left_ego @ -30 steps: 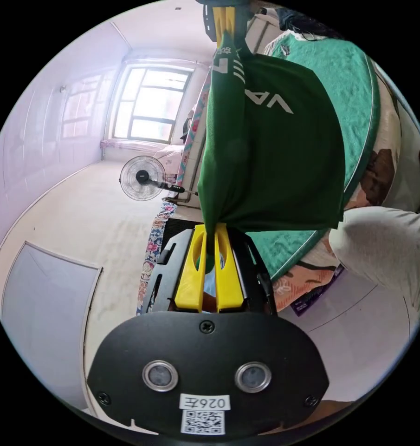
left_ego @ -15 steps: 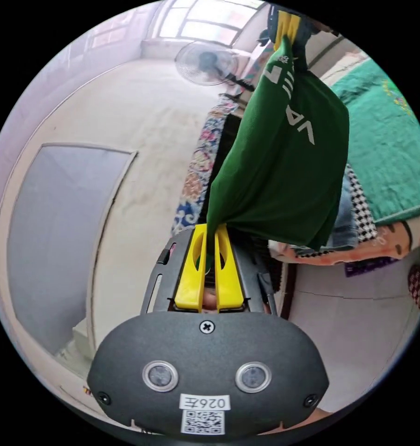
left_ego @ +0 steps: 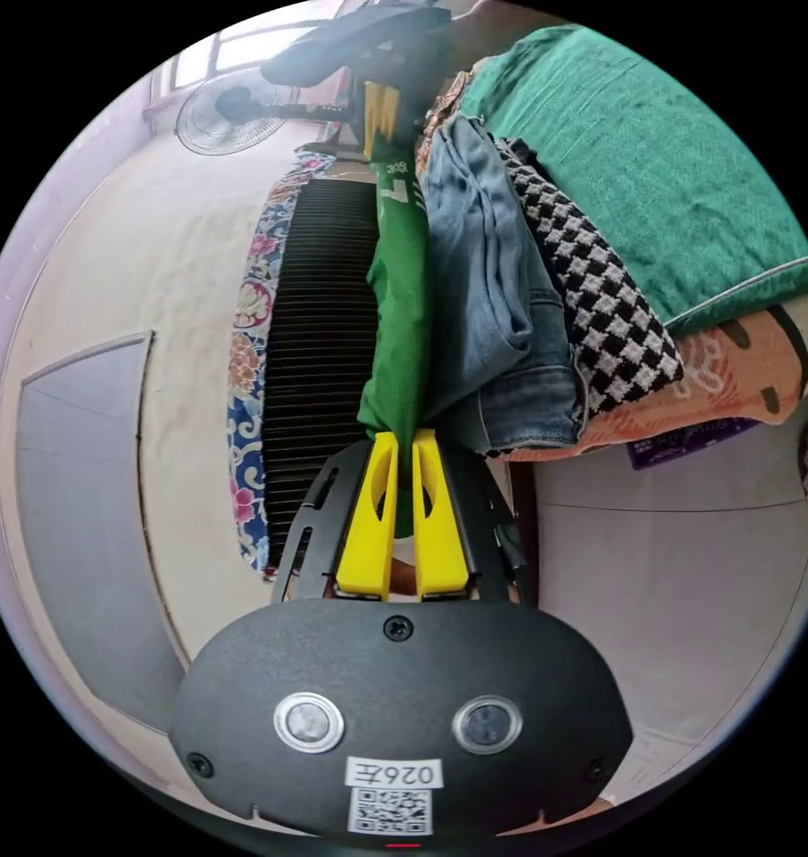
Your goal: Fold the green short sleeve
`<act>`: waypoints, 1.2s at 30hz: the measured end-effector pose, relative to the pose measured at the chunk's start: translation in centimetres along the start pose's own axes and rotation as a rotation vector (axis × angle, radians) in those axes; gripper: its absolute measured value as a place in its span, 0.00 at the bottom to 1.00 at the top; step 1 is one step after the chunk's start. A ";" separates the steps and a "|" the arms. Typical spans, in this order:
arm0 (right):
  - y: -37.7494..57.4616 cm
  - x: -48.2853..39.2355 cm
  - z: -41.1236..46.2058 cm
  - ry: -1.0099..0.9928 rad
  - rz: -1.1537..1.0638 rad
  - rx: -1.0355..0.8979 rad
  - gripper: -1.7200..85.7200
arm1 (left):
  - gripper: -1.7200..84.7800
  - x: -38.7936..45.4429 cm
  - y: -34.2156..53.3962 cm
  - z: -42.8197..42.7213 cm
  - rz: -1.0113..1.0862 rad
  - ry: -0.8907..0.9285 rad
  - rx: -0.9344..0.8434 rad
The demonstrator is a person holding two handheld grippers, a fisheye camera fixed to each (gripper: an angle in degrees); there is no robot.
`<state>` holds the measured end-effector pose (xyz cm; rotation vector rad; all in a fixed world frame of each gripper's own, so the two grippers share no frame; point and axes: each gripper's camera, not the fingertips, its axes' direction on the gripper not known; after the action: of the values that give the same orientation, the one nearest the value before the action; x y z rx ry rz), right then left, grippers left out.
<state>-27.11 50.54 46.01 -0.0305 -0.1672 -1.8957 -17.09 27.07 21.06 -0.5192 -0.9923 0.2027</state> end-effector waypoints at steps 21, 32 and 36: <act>14.4 4.3 -2.5 0.119 0.000 -0.282 0.01 | 0.02 3.6 7.7 -6.9 -0.276 -0.413 0.067; 13.7 8.0 -6.4 -0.209 0.301 -0.153 0.01 | 0.01 -3.0 1.4 6.4 -0.338 0.090 -0.029; 17.1 9.6 -6.9 -0.192 0.394 -0.319 0.01 | 0.01 -4.9 5.9 4.0 -0.595 0.093 0.046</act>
<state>-13.67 35.18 41.94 -0.4324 0.0146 -1.5065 -22.71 31.55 16.23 -0.1729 -1.0068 -0.3271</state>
